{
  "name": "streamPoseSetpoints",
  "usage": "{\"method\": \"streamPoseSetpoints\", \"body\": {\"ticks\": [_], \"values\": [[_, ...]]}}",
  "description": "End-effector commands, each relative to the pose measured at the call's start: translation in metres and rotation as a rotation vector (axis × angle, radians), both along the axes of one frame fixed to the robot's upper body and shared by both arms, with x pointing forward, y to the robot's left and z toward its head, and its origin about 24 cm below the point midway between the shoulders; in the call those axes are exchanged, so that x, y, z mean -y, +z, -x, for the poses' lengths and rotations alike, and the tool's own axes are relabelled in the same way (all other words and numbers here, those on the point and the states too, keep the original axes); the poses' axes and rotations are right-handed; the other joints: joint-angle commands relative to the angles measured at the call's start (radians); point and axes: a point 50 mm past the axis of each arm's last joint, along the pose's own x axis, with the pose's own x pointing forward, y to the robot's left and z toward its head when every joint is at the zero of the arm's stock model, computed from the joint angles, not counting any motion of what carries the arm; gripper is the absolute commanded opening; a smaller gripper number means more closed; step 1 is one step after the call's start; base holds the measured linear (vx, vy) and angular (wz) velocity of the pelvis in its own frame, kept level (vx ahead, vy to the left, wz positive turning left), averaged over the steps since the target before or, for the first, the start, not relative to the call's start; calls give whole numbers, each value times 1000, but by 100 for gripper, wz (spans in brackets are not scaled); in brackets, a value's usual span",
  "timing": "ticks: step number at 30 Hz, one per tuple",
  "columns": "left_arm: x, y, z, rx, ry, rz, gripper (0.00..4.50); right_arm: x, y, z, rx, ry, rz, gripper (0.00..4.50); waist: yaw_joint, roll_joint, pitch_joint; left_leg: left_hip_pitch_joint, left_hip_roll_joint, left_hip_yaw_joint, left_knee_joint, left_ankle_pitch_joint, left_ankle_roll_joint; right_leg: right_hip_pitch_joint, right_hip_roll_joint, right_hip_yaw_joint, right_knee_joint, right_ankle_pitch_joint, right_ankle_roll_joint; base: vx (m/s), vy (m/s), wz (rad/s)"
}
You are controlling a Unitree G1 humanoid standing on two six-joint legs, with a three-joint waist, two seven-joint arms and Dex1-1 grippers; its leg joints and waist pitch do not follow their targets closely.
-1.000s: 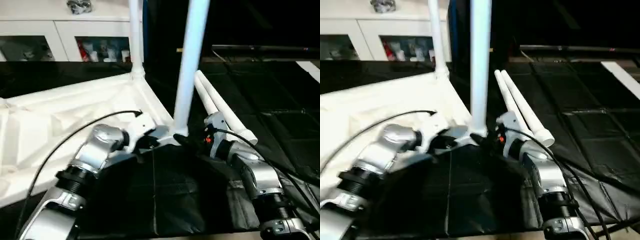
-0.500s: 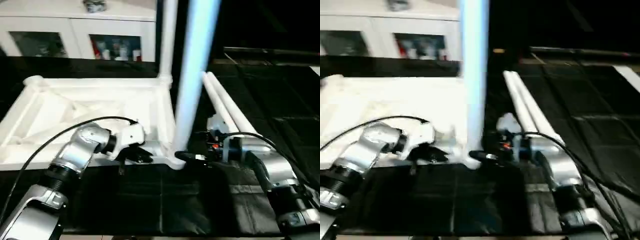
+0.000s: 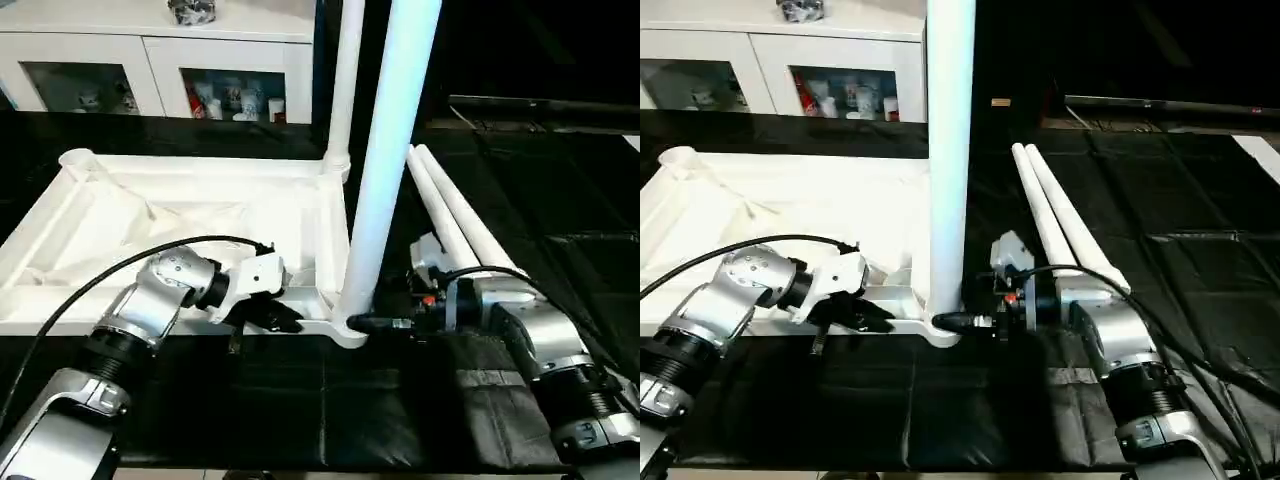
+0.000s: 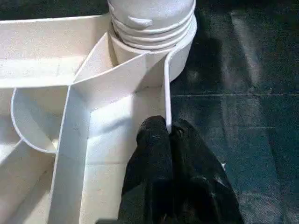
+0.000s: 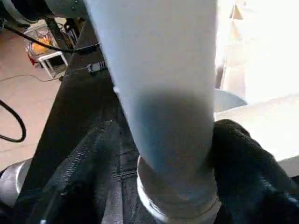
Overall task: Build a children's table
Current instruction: Rotate leg to tighten
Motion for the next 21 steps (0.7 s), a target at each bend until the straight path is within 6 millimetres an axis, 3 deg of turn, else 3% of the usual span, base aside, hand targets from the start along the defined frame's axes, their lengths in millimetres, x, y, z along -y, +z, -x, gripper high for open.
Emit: {"method": "streamPoseSetpoints", "body": {"ticks": [1, 10, 21], "values": [[6, 6, -2, 26, -50, -13, 0, 0, 4, -2, 0, 23, -1, 292, 0, -3, -70, 14, 44, -9, -63, -172, 34, 50, -90, 50, -71, -204, -192, 0, 0, 0], [6, 5, -5, 32, -43, -10, 0, 1, 2, -1, -22, 45, -1, 211, 4, -2, -73, 13, 43, -9, -59, -151, 40, 51, -88, 50, -66, -160, -201, 0, 0, 0], [5, 5, -12, 31, 54, 18, 0, -2, -4, 7, -45, 46, -15, 200, 13, 6, -74, 16, 45, -10, -60, -170, 29, 51, -88, 50, -68, -165, -199, 0, 0, 0]]}}
